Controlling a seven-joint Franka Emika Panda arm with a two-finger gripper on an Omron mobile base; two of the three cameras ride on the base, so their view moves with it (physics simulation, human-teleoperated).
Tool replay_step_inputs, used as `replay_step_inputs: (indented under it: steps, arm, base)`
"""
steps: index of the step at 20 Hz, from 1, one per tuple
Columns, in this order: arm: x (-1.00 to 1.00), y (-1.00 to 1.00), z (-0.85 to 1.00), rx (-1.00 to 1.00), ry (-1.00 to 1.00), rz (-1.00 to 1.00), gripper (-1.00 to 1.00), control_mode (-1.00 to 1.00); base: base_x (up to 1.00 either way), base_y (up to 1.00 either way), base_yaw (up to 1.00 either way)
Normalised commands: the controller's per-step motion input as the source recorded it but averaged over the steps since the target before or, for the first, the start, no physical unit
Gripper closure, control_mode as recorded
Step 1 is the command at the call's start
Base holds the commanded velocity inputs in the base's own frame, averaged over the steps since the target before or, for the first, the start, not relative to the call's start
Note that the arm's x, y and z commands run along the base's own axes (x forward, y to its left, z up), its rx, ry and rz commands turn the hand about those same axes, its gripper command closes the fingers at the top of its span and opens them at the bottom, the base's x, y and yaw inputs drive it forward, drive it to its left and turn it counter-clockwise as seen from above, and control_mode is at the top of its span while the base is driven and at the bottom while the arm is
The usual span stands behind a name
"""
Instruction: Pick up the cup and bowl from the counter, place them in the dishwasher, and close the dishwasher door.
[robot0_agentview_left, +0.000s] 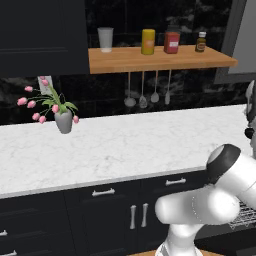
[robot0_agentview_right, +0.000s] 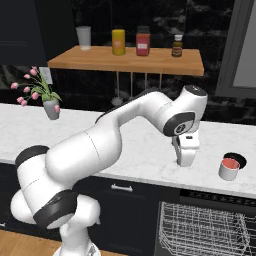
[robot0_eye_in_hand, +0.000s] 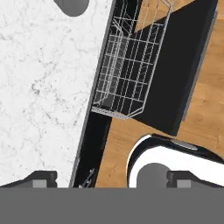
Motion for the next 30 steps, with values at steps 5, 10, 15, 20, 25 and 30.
replay_step_inputs:
  steps: [5,10,15,20,25,30]
  arm:
    - [0.04,-0.49,-0.49,0.01,-0.14,-0.3,-1.0,-1.0]
    - [0.13,-0.24,-0.39,0.0,-0.1,-0.26,-1.0,-1.0]
    - [0.27,-0.06,-0.43,0.0,-0.06,-0.23,-1.0,-1.0]
    - [0.23,-0.23,-0.37,0.0,-0.01,-0.21,-1.0,-1.0]
    - [0.23,-0.32,-0.19,0.0,0.0,-0.15,-1.0,-1.0]
    - [0.22,-0.31,-0.04,0.0,0.0,-0.1,-1.0,-1.0]
  base:
    - [0.0,0.0,0.0]
    - [0.0,0.0,0.0]
    - [0.0,0.0,0.0]
    - [0.0,0.0,0.0]
    - [0.0,0.0,0.0]
    - [0.0,0.0,0.0]
